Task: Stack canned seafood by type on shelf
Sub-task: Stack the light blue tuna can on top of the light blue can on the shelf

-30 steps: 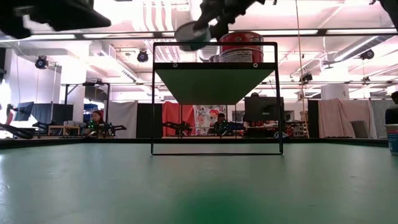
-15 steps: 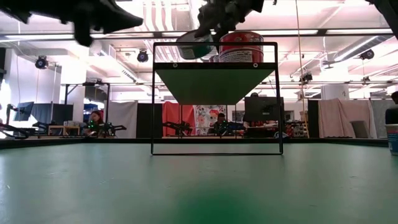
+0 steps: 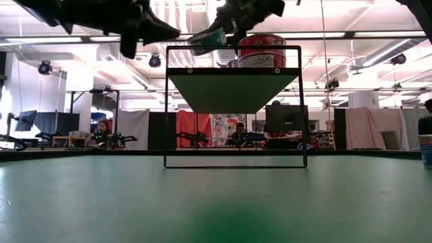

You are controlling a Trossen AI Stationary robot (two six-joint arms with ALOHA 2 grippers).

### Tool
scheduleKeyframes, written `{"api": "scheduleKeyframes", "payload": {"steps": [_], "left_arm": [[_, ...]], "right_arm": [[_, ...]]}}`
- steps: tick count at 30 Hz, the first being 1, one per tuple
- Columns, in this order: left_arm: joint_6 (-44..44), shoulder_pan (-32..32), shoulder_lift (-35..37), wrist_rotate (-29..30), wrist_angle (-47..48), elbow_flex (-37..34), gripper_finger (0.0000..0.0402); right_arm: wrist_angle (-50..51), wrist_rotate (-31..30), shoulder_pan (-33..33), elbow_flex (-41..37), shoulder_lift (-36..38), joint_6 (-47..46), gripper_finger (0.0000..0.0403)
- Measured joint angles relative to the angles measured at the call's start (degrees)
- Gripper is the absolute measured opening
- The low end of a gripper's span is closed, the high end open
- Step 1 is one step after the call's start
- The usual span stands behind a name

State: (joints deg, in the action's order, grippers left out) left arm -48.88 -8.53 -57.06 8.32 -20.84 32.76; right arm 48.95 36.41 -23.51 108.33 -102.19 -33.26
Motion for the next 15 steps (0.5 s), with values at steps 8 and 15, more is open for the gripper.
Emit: {"api": "scheduleKeyframes", "payload": {"steps": [8,15], "left_arm": [[-5.4,-4.1,-0.5,0.1,-0.6,0.9,0.0],[-6.1,-8.9,1.1,0.1,-0.6,0.5,0.0]], "right_arm": [[0.0,2.7,-2.6,0.0,1.4,3.3,0.0131],[0.6,3.2,-6.2,0.0,2.7,7.2,0.0131]]}}
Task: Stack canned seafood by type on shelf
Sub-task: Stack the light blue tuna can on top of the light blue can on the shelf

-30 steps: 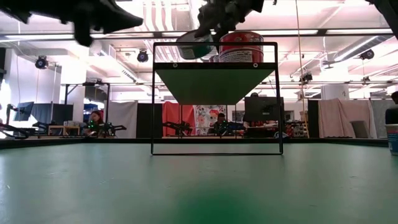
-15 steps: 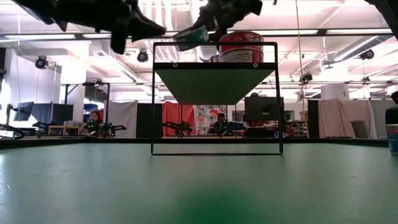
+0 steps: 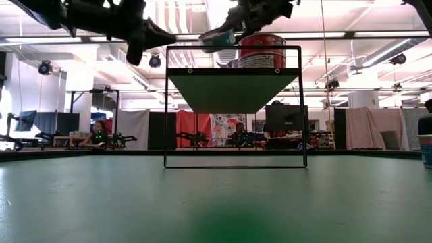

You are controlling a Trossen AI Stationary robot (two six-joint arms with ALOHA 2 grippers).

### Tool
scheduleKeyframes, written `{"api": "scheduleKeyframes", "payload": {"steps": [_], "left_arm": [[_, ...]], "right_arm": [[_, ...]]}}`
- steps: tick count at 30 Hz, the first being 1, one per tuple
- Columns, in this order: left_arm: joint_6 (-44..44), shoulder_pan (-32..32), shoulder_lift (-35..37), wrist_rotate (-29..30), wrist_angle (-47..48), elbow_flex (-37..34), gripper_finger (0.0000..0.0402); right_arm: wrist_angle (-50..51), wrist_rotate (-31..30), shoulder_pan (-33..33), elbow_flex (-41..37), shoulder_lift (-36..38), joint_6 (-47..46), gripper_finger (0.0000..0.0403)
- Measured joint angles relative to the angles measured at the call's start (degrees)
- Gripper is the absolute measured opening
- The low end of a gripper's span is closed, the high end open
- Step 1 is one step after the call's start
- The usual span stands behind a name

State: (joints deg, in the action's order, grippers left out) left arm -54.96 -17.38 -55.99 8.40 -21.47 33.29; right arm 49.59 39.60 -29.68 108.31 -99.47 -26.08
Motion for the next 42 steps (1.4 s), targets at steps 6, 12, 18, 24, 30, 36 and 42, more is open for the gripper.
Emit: {"api": "scheduleKeyframes", "payload": {"steps": [6,12,18,24,30,36,42], "left_arm": [[-1.8,-4.6,2.1,0.0,0.3,-1.1,0.0],[-1.4,-8.7,4.3,0.0,2.7,-1.9,0.0],[-1.3,-13.5,5.2,0.0,6.5,-2.0,0.0],[0.0,-18.0,6.1,-3.9,8.2,-2.0,0.0],[0.7,-19.5,6.2,-5.0,8.4,-2.0,0.0],[1.7,-19.5,6.2,-5.0,8.4,-2.0,0.0],[2.5,-19.5,6.3,-5.0,7.7,-2.0,0.0]], "right_arm": [[2.8,0.5,-2.9,0.0,0.7,1.9,0.0131],[5.8,1.2,-4.5,0.0,2.3,4.1,0.0131],[6.7,2.5,-4.7,0.0,6.5,5.6,0.0131],[9.0,-2.3,-5.5,-3.5,13.2,7.4,0.0131],[8.0,-4.1,-10.1,-12.8,21.1,7.1,0.0131],[0.2,1.0,-17.2,-25.4,26.7,2.0,0.0131],[-11.6,10.2,-20.8,-37.8,28.9,-4.6,0.0131]]}}
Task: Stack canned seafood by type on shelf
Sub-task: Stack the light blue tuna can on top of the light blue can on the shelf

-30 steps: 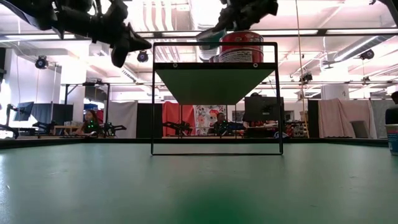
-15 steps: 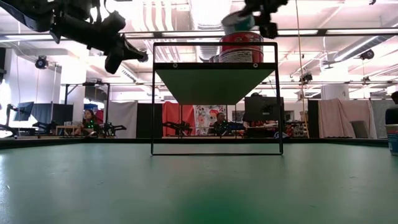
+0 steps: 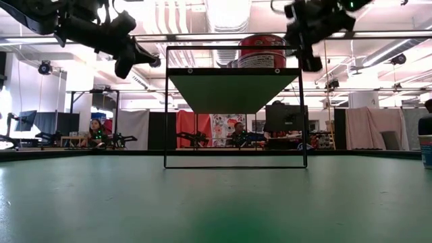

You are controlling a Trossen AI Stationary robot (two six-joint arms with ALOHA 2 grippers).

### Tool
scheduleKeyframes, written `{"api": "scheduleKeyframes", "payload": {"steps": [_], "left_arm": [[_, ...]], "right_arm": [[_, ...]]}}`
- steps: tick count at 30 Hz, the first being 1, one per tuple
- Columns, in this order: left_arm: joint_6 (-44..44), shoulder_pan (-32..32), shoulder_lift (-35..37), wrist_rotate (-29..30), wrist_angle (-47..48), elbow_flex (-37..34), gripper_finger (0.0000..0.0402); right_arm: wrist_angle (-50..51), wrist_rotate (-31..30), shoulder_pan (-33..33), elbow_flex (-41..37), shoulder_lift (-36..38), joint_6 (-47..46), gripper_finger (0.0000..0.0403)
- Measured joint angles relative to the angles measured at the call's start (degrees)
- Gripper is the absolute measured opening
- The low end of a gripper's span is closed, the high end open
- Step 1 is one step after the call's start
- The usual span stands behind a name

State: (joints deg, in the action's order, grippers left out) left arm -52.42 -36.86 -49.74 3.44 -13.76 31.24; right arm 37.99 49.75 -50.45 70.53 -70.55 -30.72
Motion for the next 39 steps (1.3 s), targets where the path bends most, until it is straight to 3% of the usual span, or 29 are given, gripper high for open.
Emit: {"api": "scheduleKeyframes", "payload": {"steps": [8,12,19,32,39], "left_arm": [[0.0,0.0,0.0,0.0,0.0,0.0,0.0],[0.0,0.0,0.0,0.0,0.0,0.0,0.0],[0.0,0.0,0.0,0.0,0.0,0.0,0.0],[0.0,0.0,0.0,0.0,-0.1,0.0,0.0],[0.0,0.0,0.0,0.0,-0.2,0.0,0.0]], "right_arm": [[-15.4,6.4,-1.7,-10.1,0.0,-6.3,0.0131],[-24.2,6.5,-2.9,-13.4,0.0,-11.0,0.0131],[-31.0,7.6,-3.2,-17.4,-0.4,-15.4,0.0131],[-31.5,1.0,-2.6,-17.7,-1.5,-20.5,0.0131],[-34.5,0.7,-1.6,-17.7,-1.7,-22.8,0.0131]]}}
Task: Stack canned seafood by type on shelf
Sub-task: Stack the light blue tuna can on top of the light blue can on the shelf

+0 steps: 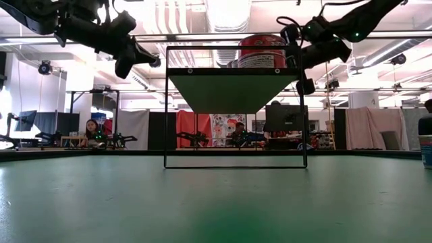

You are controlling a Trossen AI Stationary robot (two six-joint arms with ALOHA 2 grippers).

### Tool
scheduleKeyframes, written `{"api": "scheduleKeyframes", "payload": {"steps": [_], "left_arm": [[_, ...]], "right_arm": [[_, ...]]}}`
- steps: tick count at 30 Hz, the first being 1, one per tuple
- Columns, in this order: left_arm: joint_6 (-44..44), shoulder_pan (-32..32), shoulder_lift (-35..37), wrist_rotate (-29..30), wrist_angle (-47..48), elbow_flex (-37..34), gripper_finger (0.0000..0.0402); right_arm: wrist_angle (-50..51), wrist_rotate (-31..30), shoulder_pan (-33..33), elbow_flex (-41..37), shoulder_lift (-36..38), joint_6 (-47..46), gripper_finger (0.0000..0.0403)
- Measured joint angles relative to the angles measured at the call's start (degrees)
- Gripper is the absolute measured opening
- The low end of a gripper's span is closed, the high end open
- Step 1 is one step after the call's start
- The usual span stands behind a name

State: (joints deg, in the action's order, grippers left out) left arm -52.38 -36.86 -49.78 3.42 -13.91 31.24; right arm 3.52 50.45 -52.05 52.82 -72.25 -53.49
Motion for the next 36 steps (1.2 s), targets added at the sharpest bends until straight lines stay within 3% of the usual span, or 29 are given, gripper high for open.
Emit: {"api": "scheduleKeyframes", "payload": {"steps": [13,36], "left_arm": [[0.0,0.0,0.0,0.0,-0.1,0.0,0.0],[0.4,0.0,0.0,0.0,-0.1,0.0,0.0]], "right_arm": [[0.0,-4.1,4.5,0.0,0.0,-1.4,0.0131],[0.0,-5.7,5.4,0.0,0.0,-3.1,0.0131]]}}
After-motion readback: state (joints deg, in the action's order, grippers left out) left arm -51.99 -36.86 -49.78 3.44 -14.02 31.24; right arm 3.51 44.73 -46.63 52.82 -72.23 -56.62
